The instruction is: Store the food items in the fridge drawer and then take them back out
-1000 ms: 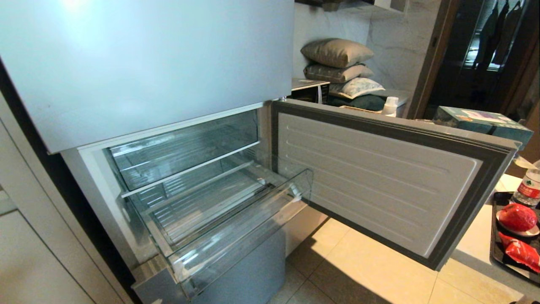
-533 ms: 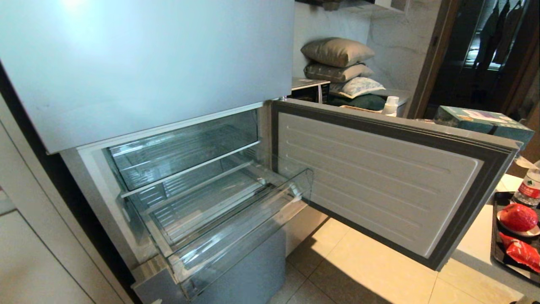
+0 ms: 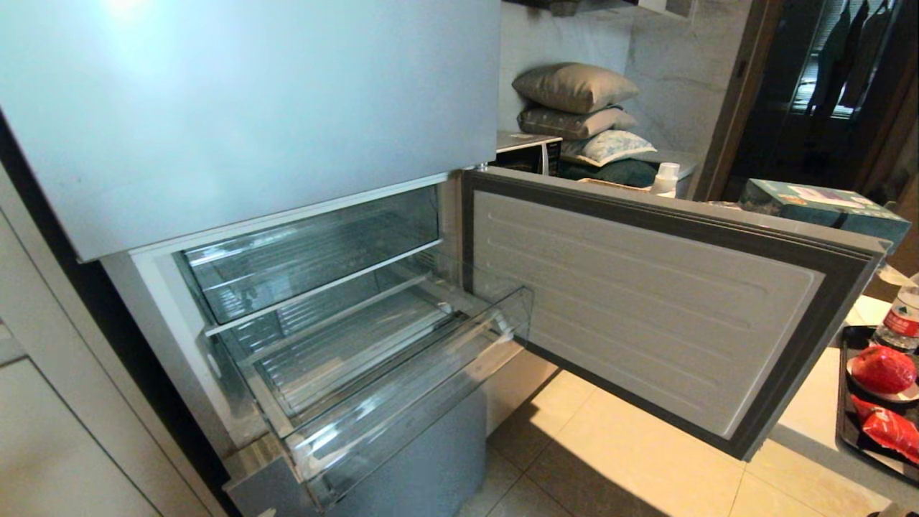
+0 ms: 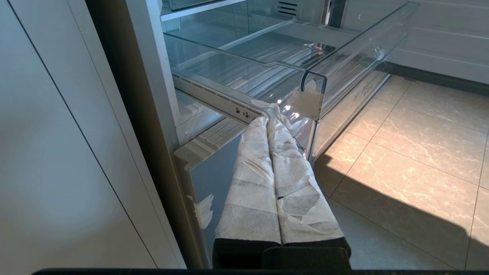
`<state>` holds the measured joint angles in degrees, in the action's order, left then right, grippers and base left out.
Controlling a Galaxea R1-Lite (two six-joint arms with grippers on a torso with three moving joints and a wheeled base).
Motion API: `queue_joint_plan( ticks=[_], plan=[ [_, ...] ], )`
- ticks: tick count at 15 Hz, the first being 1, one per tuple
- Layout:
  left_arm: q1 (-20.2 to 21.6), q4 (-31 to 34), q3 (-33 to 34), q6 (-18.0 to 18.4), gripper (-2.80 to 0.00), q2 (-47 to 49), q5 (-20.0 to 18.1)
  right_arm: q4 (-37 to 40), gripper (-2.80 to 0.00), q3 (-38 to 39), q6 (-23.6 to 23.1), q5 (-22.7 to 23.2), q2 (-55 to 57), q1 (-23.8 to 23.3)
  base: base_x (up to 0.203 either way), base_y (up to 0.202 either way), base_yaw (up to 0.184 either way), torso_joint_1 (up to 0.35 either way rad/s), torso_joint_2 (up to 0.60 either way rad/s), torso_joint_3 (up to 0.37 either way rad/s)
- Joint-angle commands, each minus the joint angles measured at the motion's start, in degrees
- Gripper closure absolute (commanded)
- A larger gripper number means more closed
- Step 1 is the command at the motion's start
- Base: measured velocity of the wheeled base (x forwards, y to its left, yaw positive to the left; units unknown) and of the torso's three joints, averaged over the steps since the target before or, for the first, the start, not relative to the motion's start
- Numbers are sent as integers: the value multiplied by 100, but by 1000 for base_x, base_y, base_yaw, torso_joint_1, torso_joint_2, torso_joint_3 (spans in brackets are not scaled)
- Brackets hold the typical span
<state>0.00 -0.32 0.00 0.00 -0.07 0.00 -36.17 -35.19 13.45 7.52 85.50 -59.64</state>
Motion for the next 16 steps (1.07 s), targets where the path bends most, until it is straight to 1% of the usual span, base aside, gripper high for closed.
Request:
queue_joint_plan(
  ticks=[1, 2, 3, 5, 6, 8, 9, 11, 12, 14, 16],
  plan=[
    [0, -3, 9, 0, 0, -9, 0, -114, -280, -275, -12, 16, 875, -77, 0, 0, 0, 0, 0, 0],
    [0, -3, 9, 0, 0, -1, 9, -216, -280, -368, -3, 78, 1075, -79, 0, 0, 0, 0, 0, 0],
    [2, -3, 9, 0, 0, -1, 0, -408, -280, -420, 0, 329, 1246, -76, 0, 0, 0, 0, 0, 0],
    [3, -3, 9, 0, 0, -1, 0, -834, -280, -510, -14, 1147, 1567, -74, 0, 0, 0, 0, 0, 0],
    [0, -3, 9, 0, 0, -1, 9, -944, -280, -635, -41, 1313, 1783, -74, 0, 0, 0, 0, 0, 0],
    [9, -3, 9, 0, 0, -1, 0, -989, -280, -1070, -223, 1417, 2339, -68, 0, 0, 0, 0, 0, 0],
    [0, -3, 9, 0, 0, -1, 0, -987, -280, -1236, -390, 1424, 2588, -67, 0, 0, 0, 0, 0, 0],
    [0, -3, 9, 0, 0, -1, 0, -953, -280, -1519, -893, 1376, 3146, -62, 0, 0, 0, 0, 0, 0],
    [2, -3, 9, 0, 0, -1, 0, -939, -280, -1680, -1064, 1340, 3401, -63, 0, 0, 0, 0, 0, 0],
    [1, -3, 9, 0, 0, -1, 0, -931, -280, -1887, -1296, 1316, 3694, -66, 0, 0, 0, 0, 0, 0],
    [0, -3, 9, 0, 0, -1, 0, -960, -280, -1987, -1649, 1314, 3990, -65, 0, 0, 0, 0, 0, 0]
  ],
)
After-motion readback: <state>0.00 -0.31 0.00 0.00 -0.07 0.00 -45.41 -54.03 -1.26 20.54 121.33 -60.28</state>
